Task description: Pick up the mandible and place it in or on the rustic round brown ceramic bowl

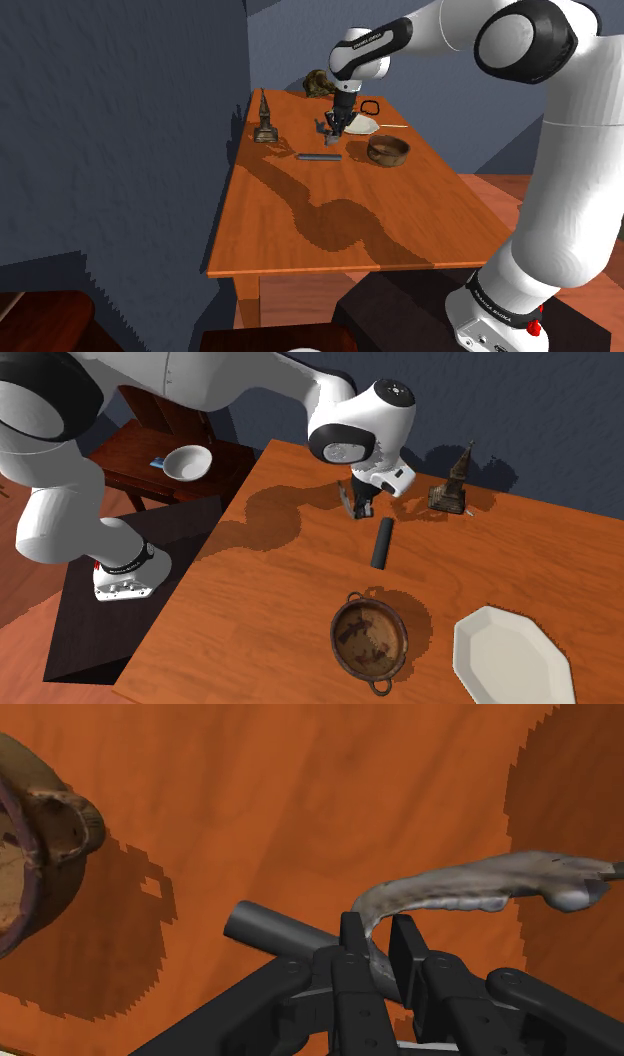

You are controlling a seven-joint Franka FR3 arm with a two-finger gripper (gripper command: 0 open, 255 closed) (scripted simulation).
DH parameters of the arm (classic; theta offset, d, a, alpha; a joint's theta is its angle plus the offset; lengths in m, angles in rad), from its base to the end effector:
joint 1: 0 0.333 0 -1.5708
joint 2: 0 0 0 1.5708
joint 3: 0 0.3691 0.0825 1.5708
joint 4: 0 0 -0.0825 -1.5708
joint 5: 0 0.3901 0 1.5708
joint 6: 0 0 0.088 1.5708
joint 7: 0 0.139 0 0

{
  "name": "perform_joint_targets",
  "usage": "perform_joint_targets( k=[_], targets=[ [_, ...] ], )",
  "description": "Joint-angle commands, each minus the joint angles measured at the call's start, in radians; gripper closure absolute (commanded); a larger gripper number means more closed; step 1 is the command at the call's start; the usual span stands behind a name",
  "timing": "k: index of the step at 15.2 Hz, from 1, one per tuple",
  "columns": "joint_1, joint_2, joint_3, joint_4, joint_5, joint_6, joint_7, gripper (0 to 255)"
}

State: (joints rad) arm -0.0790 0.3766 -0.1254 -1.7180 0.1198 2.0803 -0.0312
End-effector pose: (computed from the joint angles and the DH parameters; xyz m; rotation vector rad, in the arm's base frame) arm 0.6670 -0.1203 0.3838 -3.0633 0.3442 0.0055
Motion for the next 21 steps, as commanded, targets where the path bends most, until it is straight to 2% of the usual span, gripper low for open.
perform_joint_targets(
  k=[1, 11, 21],
  targets=[
    [-0.022, -0.002, -0.009, -0.003, 0.003, -0.002, -0.032, 255],
    [-0.172, 0.030, -0.069, 0.024, 0.029, -0.014, -0.249, 255],
    [-0.338, 0.146, -0.114, 0.183, 0.065, -0.075, -0.454, 255]
  ],
)
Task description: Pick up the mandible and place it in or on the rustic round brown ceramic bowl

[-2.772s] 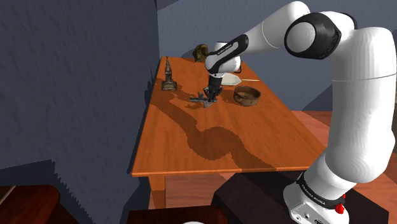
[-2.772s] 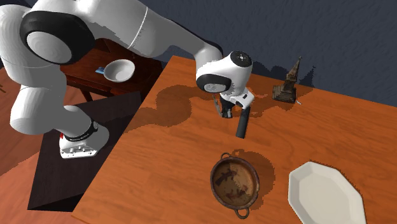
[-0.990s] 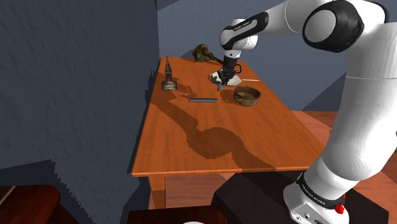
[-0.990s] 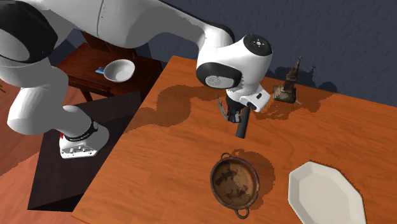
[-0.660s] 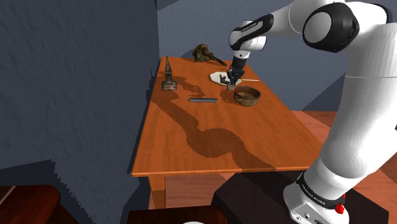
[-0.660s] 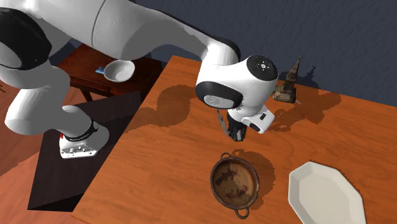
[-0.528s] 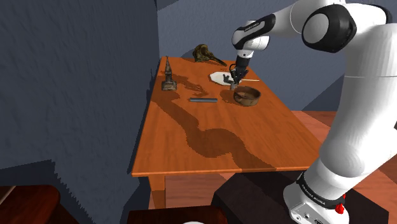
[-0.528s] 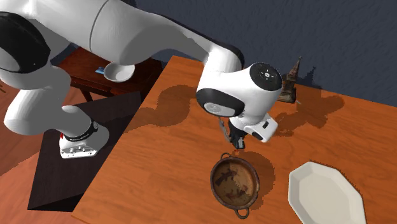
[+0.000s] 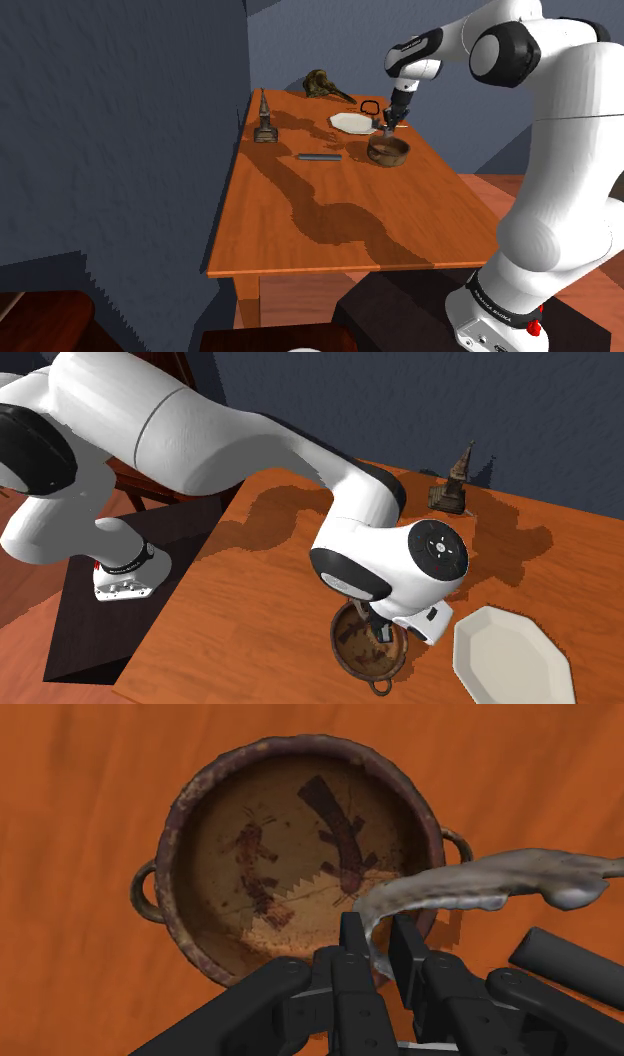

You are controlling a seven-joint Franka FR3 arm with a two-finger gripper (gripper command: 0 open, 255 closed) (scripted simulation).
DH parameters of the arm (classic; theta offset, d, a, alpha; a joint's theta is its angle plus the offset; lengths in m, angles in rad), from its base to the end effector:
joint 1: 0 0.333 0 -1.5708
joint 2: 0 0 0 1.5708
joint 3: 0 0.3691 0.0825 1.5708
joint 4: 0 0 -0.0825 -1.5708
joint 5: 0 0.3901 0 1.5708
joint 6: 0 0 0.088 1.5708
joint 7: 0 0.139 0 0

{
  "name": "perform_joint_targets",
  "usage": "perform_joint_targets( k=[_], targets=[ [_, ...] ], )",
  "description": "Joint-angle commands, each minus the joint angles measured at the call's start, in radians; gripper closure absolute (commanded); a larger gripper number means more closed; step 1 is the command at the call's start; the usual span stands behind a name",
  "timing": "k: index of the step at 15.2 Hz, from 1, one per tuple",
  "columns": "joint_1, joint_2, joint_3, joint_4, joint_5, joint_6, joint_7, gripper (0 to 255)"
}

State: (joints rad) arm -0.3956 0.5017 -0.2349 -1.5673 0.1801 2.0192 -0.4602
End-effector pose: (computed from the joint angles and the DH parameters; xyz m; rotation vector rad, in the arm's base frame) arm 0.5988 -0.3880 0.3674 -3.0631 0.3466 0.0064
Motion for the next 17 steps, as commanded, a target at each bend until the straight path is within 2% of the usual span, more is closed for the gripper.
perform_joint_targets(
  k=[1, 4, 14, 17],
  targets=[
    [-0.039, 0.037, -0.007, 0.057, 0.009, -0.023, -0.044, 255],
    [-0.096, 0.095, -0.015, 0.143, 0.022, -0.057, -0.100, 255],
    [-0.099, 0.148, -0.005, 0.094, 0.038, 0.044, -0.113, 255],
    [-0.099, 0.148, -0.005, 0.093, 0.038, 0.044, -0.113, 255]
  ],
)
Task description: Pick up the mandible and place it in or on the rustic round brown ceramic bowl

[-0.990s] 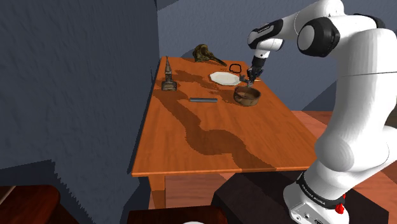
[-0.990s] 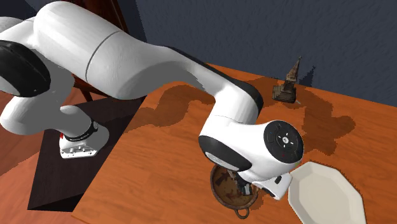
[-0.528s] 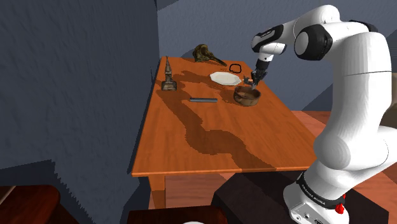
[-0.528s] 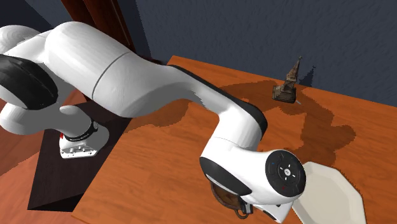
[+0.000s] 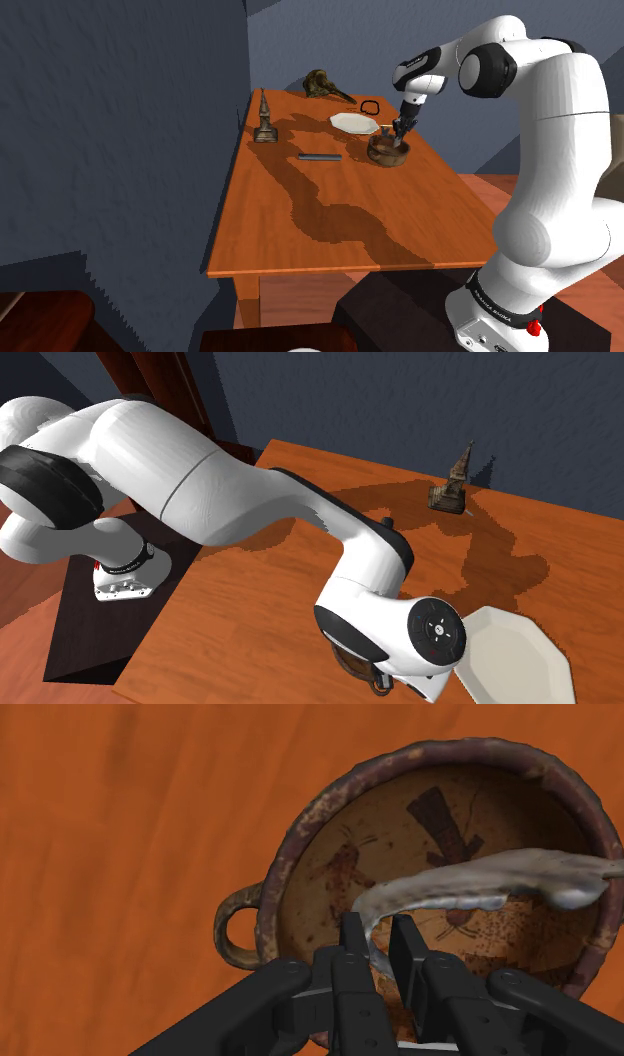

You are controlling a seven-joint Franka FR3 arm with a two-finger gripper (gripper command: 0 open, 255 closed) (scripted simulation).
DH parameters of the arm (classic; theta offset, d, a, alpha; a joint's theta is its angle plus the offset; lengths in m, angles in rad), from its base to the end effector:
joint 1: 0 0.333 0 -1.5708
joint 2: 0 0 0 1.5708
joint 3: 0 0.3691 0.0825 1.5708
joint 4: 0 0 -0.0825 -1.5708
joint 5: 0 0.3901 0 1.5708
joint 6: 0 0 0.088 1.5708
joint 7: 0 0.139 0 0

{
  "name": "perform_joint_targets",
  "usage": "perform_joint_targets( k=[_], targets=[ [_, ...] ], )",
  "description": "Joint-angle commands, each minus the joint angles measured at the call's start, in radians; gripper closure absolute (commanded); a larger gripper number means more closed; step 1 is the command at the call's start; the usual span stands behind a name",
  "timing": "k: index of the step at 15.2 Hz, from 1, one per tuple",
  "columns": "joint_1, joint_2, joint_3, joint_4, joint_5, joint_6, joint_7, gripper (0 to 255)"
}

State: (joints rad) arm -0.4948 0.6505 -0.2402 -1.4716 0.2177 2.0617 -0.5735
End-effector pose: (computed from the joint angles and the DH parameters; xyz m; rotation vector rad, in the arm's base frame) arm 0.5852 -0.4621 0.3084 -3.0633 0.3442 0.0067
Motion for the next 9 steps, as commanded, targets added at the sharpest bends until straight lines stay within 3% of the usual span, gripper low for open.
perform_joint_targets(
  k=[1, 4, 5, 9],
  targets=[
    [0.000, -0.001, 0.000, -0.002, 0.000, 0.002, 0.000, 255],
    [0.000, -0.001, 0.000, -0.002, 0.000, 0.002, 0.000, 255],
    [0.000, -0.001, 0.000, -0.002, 0.000, 0.002, 0.000, 0],
    [0.000, -0.001, 0.000, -0.002, 0.000, 0.002, 0.000, 0]
  ],
)
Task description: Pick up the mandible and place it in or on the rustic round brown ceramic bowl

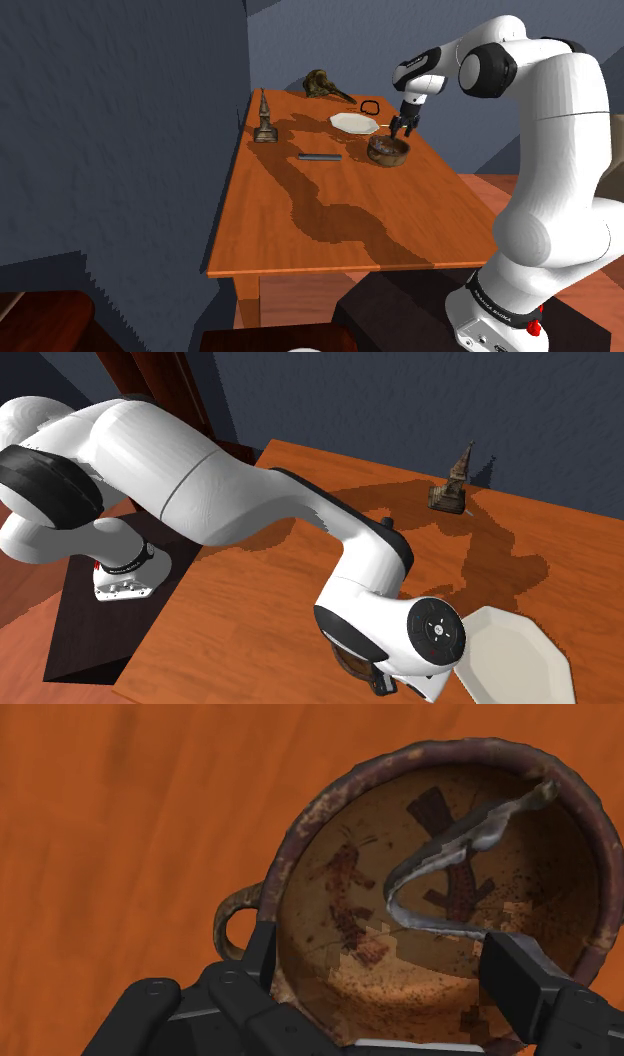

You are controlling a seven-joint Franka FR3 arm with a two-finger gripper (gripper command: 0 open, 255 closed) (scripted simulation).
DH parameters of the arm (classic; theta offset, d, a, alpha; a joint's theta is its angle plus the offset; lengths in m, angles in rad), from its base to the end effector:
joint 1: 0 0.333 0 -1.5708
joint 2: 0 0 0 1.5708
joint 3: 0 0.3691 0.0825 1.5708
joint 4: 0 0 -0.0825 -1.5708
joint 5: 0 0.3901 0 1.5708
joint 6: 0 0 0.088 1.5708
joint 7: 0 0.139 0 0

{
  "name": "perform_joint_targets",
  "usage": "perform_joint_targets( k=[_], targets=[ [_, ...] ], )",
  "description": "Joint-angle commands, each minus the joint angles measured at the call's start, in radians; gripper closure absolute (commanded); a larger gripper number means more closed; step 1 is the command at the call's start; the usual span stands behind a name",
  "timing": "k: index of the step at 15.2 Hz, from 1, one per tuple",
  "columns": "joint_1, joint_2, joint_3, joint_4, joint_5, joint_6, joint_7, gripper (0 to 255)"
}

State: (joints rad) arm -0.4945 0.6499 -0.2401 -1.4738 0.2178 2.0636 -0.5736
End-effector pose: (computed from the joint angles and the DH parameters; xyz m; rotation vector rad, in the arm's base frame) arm 0.5851 -0.4618 0.3080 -3.0634 0.3442 0.0062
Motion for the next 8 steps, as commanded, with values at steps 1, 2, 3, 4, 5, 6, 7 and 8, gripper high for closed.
perform_joint_targets(
  k=[1, 2, 3, 4, 5, 6, 7, 8],
  targets=[
    [0.000, 0.000, 0.000, 0.000, 0.000, 0.000, 0.000, 0],
    [0.000, -0.013, -0.003, 0.013, -0.004, -0.026, 0.003, 0],
    [0.000, -0.026, -0.005, 0.027, -0.008, -0.052, 0.005, 0],
    [-0.001, -0.037, -0.008, 0.044, -0.012, -0.080, 0.008, 0],
    [-0.002, -0.045, -0.010, 0.058, -0.015, -0.101, 0.010, 0],
    [-0.002, -0.045, -0.010, 0.058, -0.015, -0.101, 0.010, 0],
    [-0.002, -0.045, -0.010, 0.058, -0.015, -0.101, 0.010, 0],
    [-0.002, -0.045, -0.010, 0.058, -0.015, -0.101, 0.010, 0]
  ],
)
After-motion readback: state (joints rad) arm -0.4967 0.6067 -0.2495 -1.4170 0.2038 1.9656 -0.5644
